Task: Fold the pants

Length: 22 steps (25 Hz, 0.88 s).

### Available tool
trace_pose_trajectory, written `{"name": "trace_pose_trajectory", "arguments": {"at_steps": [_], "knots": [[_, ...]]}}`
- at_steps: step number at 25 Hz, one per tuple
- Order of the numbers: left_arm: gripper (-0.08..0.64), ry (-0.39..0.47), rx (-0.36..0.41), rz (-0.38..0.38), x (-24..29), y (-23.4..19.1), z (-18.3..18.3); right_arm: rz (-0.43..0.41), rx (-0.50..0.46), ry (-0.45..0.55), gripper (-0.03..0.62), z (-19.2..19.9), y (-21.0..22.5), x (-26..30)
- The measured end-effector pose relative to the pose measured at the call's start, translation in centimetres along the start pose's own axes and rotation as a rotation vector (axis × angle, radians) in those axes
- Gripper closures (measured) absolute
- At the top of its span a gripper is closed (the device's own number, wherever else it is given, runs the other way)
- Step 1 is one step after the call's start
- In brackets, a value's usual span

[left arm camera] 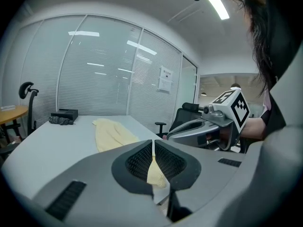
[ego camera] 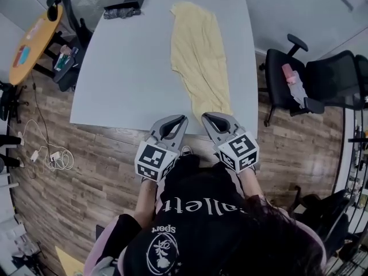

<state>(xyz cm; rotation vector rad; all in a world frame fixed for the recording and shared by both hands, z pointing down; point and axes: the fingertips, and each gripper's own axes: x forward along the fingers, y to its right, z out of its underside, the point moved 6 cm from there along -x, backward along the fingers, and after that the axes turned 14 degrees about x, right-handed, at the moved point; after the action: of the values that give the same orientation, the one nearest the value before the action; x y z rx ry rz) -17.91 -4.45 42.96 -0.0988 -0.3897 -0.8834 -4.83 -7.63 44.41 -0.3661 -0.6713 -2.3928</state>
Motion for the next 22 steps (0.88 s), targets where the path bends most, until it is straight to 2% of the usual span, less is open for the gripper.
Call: {"name": "trace_pose_trajectory", "arguments": {"at_steps": [10,16,22], "knots": [[0.525,-0.042,-0.013,0.105,2.8,0.6,2.4,0.129,0.06,-0.021,0.565,1.9,3.1,-0.8],[0.525,-0.053,-0.021,0.123,3.9,1.4,2.9,0.193,0.097,-0.049,0.563,3.0,7.1,-1.9],[0.525,-0.093,-0.046,0.104,4.9,1.1,4.1,0.219,0.029,-0.163,0.56,5.0,10.4,-1.4]]}}
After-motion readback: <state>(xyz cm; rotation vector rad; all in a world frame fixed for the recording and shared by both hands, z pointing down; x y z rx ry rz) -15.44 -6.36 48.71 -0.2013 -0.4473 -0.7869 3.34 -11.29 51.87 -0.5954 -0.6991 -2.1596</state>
